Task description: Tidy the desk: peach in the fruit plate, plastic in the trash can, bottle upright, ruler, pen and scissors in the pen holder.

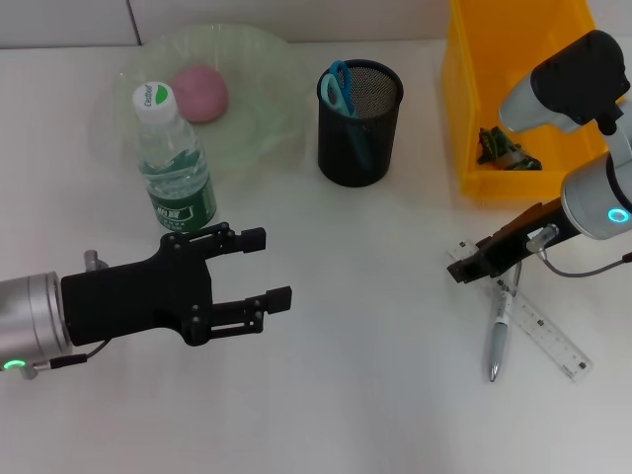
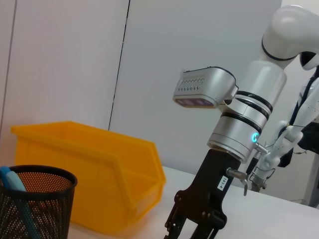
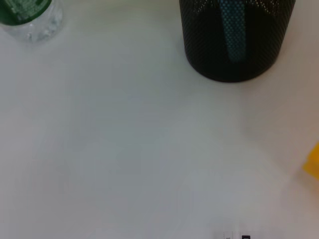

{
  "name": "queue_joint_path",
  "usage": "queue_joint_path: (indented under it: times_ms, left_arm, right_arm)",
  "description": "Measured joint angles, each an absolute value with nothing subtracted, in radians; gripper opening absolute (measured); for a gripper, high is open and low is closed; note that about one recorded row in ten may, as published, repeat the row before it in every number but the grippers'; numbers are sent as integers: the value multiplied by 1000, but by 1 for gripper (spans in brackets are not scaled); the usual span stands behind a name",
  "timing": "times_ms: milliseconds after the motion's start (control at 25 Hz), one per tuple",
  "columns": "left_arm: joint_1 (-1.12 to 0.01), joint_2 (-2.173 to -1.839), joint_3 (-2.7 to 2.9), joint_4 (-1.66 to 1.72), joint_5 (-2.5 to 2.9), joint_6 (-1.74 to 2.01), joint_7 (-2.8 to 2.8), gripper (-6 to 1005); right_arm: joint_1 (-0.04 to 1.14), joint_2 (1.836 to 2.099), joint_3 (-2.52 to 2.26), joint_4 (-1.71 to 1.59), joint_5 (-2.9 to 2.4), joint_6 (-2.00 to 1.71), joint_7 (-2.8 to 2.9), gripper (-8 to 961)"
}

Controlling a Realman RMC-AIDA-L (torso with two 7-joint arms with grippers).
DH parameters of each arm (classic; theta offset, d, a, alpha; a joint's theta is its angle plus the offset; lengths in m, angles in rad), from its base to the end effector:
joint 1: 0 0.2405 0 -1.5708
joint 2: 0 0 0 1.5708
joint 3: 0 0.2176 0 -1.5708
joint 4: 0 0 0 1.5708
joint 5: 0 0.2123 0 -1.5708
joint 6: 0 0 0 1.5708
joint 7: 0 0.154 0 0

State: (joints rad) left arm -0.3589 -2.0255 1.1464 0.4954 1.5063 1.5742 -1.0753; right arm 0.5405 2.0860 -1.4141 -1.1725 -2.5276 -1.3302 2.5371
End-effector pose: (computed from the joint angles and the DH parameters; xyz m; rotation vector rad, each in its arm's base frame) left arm -0.2395 0.2639 -0.0202 -2.7518 -0.4540 -0.9294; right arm 0.1951 0.3425 -0.0192 -2.5454 1.0485 -0.3788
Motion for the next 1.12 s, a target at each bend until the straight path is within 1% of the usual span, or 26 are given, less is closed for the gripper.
queue_joint_path:
  times_ms: [120,240,400,600,640,680,800,840,880,960,1000,1040,1120]
  left_arm:
    - [-359,-2027,1149,495,1506,1572,-1075,785]
    - [-358,-2028,1147,495,1506,1571,-1074,785]
    - [-356,-2028,1148,495,1506,1571,-1074,785]
    - [-349,-2028,1148,495,1506,1571,-1074,785]
    - [-348,-2028,1147,496,1506,1572,-1074,785]
    - [-348,-2028,1147,496,1506,1572,-1074,785]
    - [-348,-2028,1147,497,1506,1576,-1075,785]
    - [-348,-2028,1146,497,1506,1577,-1075,785]
    - [-348,-2028,1146,497,1506,1577,-1075,785]
    - [-349,-2029,1146,497,1506,1576,-1075,785]
    - [-349,-2030,1146,496,1506,1575,-1075,785]
    - [-351,-2030,1147,496,1506,1573,-1075,785]
    - [-351,-2031,1147,496,1506,1572,-1075,784]
  right_arm:
    - [536,2087,-1415,-1180,-2524,-1321,2537,598]
    - [527,2087,-1416,-1201,-2521,-1320,2537,406]
    - [520,2088,-1416,-1218,-2520,-1323,2537,395]
    - [473,2088,-1387,-1322,-2452,-1333,2509,381]
    - [449,2088,-1324,-1385,-2365,-1354,2466,378]
    - [449,2088,-1324,-1385,-2365,-1354,2466,378]
    - [416,2087,-1186,-1429,-2147,-1375,2364,377]
    - [395,2084,-1098,-1400,-1942,-1368,2248,377]
    - [395,2084,-1098,-1400,-1942,-1368,2248,377]
    - [383,2082,-1049,-1327,-1714,-1349,2064,377]
    - [383,2083,-1043,-1289,-1641,-1338,1992,377]
    - [394,2083,-1039,-1173,-1459,-1307,1807,377]
    - [409,2083,-1041,-1111,-1387,-1294,1721,377]
